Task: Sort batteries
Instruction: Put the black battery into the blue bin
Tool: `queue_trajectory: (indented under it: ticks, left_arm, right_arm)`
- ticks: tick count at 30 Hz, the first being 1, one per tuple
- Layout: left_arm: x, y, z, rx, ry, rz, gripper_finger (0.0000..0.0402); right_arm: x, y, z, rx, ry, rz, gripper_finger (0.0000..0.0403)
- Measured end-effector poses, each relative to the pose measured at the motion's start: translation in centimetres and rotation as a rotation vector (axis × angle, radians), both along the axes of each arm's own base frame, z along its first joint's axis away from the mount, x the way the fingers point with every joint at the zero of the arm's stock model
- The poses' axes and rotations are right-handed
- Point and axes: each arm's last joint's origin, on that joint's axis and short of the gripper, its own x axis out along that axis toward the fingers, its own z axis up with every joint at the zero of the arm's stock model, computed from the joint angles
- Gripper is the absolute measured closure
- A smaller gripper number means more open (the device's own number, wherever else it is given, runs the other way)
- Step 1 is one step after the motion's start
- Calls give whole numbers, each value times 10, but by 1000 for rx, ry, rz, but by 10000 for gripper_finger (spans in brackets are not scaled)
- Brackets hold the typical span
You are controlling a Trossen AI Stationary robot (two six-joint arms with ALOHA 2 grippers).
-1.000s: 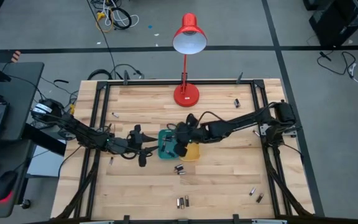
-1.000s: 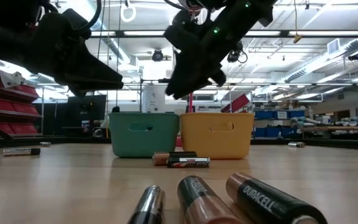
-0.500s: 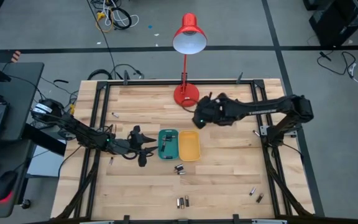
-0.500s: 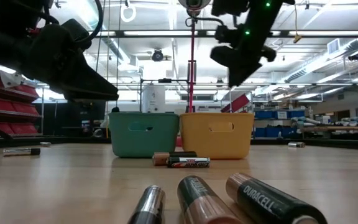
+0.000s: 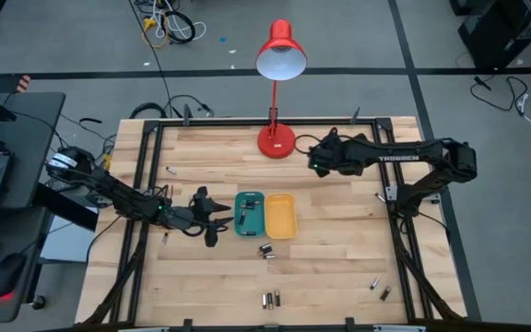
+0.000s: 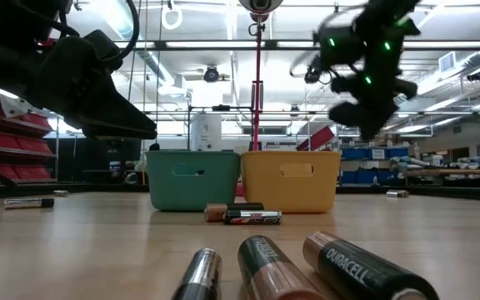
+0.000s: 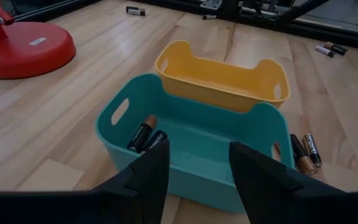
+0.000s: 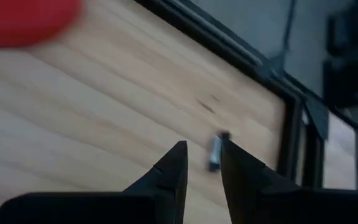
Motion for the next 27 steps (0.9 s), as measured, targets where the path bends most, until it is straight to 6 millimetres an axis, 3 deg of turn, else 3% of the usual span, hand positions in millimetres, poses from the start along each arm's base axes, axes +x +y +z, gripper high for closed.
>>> queue_trajectory:
  ticks: [6, 10, 18, 27]
  left_arm:
    - [0, 0, 0, 6, -2, 13, 220]
    - [0, 1, 1, 21, -12, 49, 220]
    - [2, 2, 6, 79, -55, 52, 219]
    - [1, 2, 6, 103, -40, 45, 219]
  right_arm:
    - [-32, -19, -40, 21, 22, -174, 319]
    - [-46, -32, -56, 53, 5, -242, 308]
    - [-56, -53, -65, 50, -27, -262, 293]
    - [-63, -70, -75, 75, -103, -226, 301]
